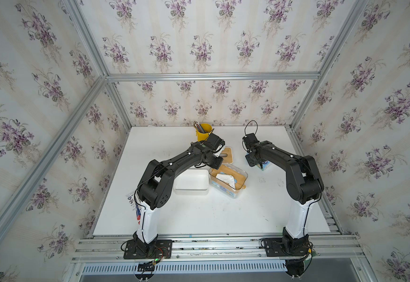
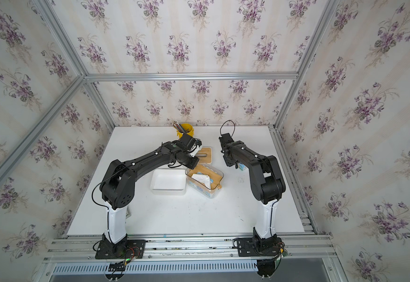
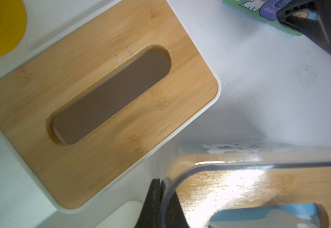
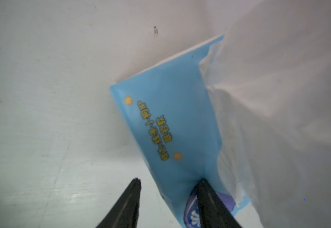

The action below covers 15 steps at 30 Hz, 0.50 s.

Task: Put the tissue paper into the tissue box
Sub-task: Pick up the paper towel from the center of the board.

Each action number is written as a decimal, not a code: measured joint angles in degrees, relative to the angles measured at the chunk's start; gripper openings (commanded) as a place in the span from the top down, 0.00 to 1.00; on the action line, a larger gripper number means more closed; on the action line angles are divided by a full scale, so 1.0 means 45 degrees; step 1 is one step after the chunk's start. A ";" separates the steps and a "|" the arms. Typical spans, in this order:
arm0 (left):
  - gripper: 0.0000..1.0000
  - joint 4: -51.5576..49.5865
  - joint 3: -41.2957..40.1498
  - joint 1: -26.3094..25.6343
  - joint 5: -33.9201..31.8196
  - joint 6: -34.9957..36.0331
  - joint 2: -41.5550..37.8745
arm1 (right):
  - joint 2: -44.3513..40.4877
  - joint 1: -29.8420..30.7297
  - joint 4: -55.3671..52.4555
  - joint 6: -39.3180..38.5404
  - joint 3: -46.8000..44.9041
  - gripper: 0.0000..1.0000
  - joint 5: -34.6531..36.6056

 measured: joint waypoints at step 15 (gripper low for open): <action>0.99 0.0418 -0.0364 0.0112 0.0350 -0.0126 -0.0141 | -0.0068 0.0214 0.0821 -0.0228 -0.0627 1.00 0.1054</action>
